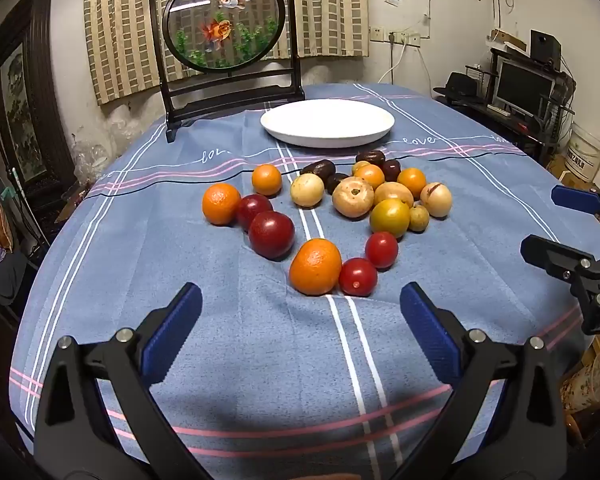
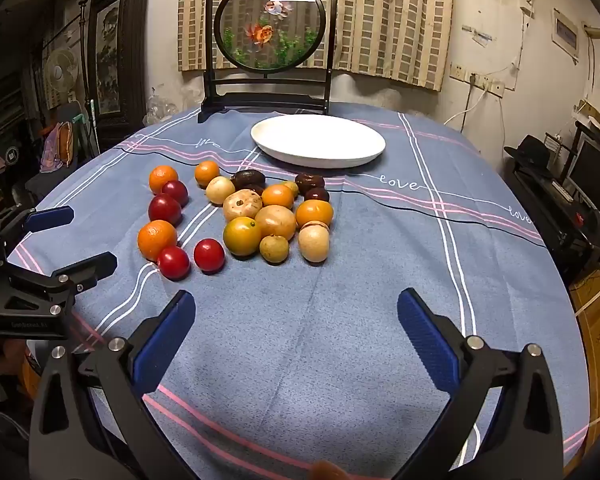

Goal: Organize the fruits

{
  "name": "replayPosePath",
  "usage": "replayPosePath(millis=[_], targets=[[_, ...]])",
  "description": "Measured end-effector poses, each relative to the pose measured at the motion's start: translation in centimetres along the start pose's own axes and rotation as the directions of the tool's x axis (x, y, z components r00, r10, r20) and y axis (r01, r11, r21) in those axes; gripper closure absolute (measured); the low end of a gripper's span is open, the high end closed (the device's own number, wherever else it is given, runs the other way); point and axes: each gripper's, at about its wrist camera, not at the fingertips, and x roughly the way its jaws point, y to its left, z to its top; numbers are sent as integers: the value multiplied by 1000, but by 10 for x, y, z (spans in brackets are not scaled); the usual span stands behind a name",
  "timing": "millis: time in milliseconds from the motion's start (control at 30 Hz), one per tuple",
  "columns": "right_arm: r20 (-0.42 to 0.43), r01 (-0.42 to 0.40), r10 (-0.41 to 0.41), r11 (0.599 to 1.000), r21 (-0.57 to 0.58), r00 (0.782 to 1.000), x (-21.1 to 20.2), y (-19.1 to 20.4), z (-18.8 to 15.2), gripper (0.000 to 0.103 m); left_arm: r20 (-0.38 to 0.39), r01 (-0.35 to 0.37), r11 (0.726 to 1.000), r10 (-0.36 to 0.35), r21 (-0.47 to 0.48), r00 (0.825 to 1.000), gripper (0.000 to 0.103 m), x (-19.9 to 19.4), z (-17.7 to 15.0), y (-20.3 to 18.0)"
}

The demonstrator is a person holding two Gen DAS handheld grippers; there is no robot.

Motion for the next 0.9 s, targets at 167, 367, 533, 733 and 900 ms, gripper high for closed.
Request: replayPosePath(millis=[167,367,533,733,900], targets=[[2,-1,1,1000,-3,1000,0,0,0,1,1,3,1000,-3,-3,1000,2,0,0,0],[-2,-1,1,1000,3,1000,2,-2,0,1,-8,3,1000,-3,-5,1000,2,2,-1,0],[-4,-3,3,1000,3,1000,2,-1,-1,1,-12,7,1000,-7,-7,1000,2,1,0,2],[-6,-2,2,1000,3,1000,2,-2,-2,1,-15,9,1000,-9,-9,1000,2,3,-1,2],[-8,-2,2,1000,2,1000,7,-4,-4,1,-15,10,1000,-10,-9,1000,2,4,-1,2]])
